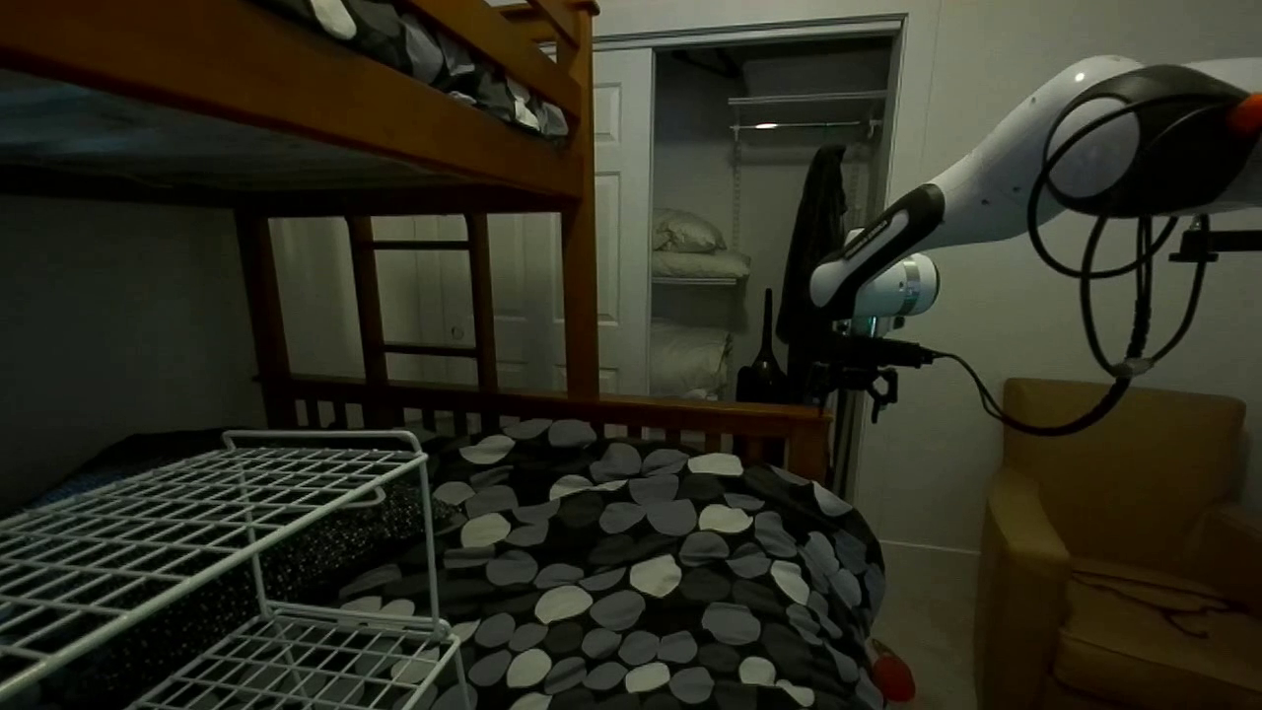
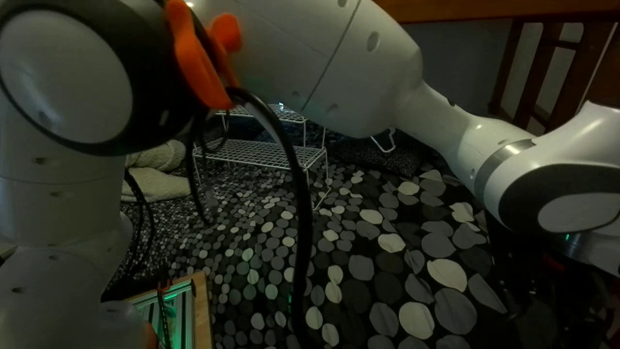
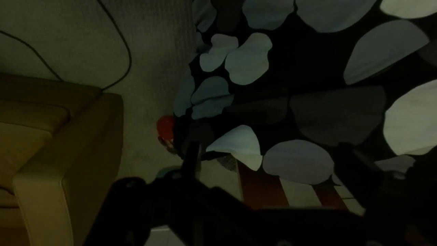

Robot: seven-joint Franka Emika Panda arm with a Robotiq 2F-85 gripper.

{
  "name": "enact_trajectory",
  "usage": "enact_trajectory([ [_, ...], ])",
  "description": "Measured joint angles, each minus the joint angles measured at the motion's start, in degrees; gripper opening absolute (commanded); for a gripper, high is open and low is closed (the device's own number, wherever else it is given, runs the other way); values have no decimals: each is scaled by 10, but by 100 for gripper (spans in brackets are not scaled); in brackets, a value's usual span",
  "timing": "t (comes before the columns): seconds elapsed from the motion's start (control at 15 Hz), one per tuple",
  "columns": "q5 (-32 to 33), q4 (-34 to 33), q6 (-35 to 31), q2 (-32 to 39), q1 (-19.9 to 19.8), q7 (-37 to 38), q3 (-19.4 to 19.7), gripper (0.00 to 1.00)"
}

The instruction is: Move the right end of the blanket to the left, then move the lint roller to the left

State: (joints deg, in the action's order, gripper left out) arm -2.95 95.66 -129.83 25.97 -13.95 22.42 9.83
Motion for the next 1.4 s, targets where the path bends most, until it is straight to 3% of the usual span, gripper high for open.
enact_trajectory([
  [0.53,5,-36,11,29,8,26,17,100],
  [1.13,-22,-217,129,185,-12,67,33,100],
  [1.4,-30,-291,135,252,-21,79,33,100],
])
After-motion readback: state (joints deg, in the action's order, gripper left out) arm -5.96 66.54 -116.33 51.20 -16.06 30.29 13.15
